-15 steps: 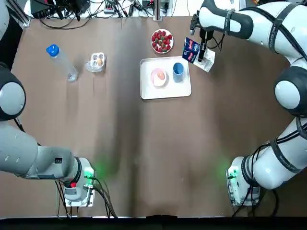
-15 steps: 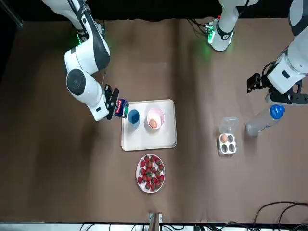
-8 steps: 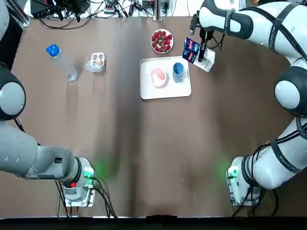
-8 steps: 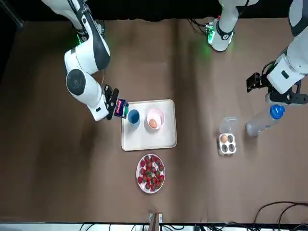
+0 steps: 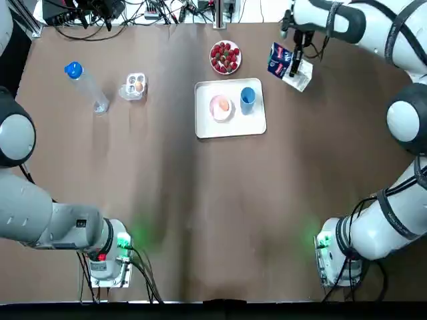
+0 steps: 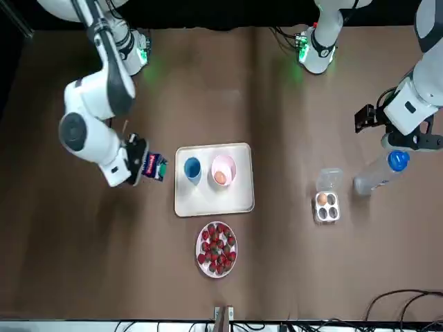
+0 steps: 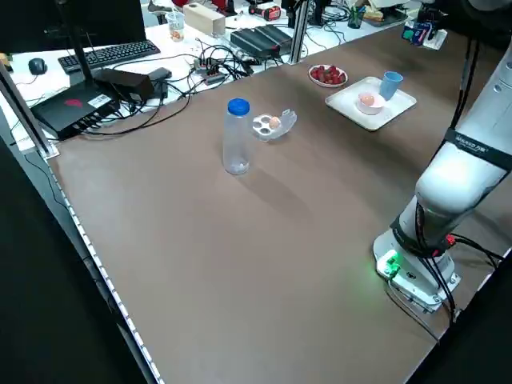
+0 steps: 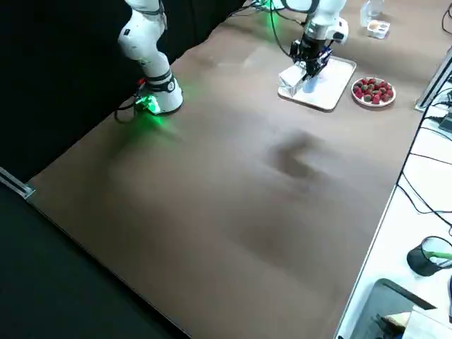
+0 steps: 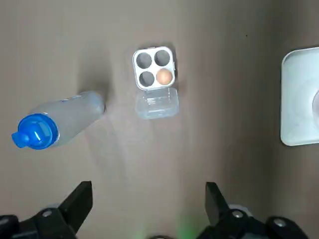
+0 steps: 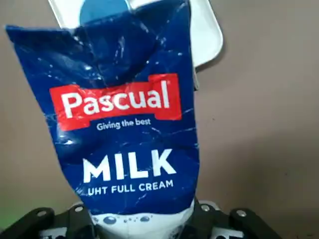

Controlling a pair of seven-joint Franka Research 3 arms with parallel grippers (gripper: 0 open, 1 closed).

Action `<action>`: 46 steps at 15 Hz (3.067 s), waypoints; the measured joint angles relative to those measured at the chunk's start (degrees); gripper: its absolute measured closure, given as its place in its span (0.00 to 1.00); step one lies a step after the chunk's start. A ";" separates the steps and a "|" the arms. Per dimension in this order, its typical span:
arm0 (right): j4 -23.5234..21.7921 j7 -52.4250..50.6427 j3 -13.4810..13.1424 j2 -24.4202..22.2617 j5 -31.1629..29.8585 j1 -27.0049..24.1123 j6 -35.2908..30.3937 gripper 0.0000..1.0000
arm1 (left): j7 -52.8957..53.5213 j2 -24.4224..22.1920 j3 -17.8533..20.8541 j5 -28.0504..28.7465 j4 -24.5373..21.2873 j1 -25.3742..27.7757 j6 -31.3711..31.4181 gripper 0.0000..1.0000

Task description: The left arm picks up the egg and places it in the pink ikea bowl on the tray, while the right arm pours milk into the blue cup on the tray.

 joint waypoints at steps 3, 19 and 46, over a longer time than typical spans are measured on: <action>0.05 -12.77 -0.19 0.02 6.76 -8.05 -1.40 0.43 | 0.00 0.00 0.01 0.00 0.00 0.01 0.00 0.00; -0.17 -57.44 -0.33 14.27 36.22 -36.47 -11.17 0.43 | 0.04 -0.04 0.14 0.01 0.00 0.07 0.00 0.00; 2.00 -90.21 -0.26 30.22 45.74 -47.77 -24.98 0.36 | 0.05 -0.07 0.58 0.02 0.00 0.08 0.00 0.00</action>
